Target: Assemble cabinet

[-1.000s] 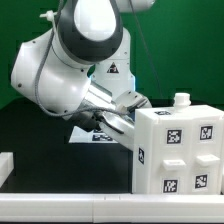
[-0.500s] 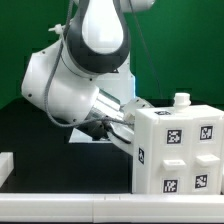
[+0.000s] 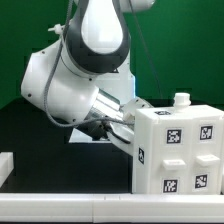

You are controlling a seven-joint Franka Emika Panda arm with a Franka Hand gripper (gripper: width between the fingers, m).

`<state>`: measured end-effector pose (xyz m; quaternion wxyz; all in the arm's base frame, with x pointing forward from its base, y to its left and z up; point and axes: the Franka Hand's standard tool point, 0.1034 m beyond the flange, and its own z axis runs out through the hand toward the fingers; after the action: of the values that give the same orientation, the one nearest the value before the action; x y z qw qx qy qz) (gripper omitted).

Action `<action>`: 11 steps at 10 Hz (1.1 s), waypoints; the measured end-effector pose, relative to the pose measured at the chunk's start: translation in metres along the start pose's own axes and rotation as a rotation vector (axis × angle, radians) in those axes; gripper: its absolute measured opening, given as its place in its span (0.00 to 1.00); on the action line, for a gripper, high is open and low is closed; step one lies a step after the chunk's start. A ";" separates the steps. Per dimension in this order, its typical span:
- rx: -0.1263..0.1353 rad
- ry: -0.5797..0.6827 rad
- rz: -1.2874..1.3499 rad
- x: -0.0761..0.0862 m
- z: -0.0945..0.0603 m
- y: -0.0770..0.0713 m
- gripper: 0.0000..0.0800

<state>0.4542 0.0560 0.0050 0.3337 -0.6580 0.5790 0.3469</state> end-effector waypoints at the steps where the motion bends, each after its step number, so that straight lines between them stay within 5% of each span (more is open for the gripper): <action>1: -0.011 0.008 -0.005 0.001 -0.003 0.000 0.70; 2: -0.033 0.052 -0.049 -0.002 -0.026 -0.004 0.70; 5: -0.018 0.203 -0.167 -0.021 -0.106 -0.015 0.70; 7: -0.025 0.313 -0.213 -0.053 -0.153 -0.017 0.70; 8: -0.001 0.427 -0.226 -0.041 -0.143 -0.020 0.70; 9: -0.004 0.464 -0.222 -0.041 -0.135 -0.020 0.70; 11: 0.027 0.635 -0.264 -0.040 -0.139 -0.028 0.70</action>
Offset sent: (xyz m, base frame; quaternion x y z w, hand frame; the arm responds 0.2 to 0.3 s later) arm 0.0000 -0.0633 0.0611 -0.0183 0.0693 -0.0860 0.9937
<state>0.4880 -0.0369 0.1145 0.1876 -0.7980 0.5683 0.0706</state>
